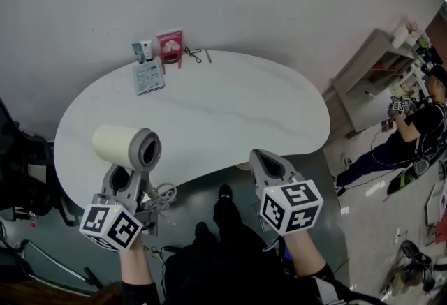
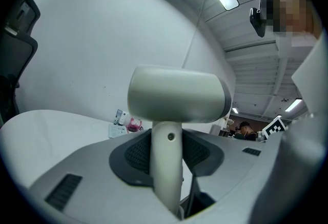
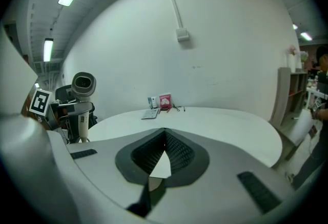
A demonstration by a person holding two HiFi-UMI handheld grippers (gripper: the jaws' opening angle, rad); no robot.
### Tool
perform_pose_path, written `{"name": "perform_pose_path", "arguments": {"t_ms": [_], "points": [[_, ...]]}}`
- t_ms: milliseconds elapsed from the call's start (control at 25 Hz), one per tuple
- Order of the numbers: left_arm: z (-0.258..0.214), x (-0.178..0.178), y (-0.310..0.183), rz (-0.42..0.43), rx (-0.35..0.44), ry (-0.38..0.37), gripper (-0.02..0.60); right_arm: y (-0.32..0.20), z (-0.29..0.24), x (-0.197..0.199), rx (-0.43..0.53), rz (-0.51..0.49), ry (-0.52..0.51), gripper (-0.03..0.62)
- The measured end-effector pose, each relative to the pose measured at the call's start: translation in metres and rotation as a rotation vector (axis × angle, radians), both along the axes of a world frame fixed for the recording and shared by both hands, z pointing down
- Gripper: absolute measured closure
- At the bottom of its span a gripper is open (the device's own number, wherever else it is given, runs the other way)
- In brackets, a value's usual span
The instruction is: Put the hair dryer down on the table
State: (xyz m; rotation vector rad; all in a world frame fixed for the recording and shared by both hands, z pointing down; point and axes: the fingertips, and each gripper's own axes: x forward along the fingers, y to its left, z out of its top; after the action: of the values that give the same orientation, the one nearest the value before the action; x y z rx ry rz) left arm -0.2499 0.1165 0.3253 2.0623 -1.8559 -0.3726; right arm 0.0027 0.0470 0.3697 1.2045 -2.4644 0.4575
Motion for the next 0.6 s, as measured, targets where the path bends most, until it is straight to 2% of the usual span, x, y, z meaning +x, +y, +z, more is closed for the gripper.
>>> {"name": "perform_pose_path", "arguments": {"t_ms": [320,600], "points": [[0.000,-0.011,-0.044,-0.026,-0.011,-0.013,0.422,-0.048,0.004,0.000,-0.012,0.000,0.005,0.592],[-0.004,-0.006,-0.094,-0.008,-0.019,-0.033,0.422,-0.097,0.002,0.010,-0.015,0.014,0.005,0.592]]}}
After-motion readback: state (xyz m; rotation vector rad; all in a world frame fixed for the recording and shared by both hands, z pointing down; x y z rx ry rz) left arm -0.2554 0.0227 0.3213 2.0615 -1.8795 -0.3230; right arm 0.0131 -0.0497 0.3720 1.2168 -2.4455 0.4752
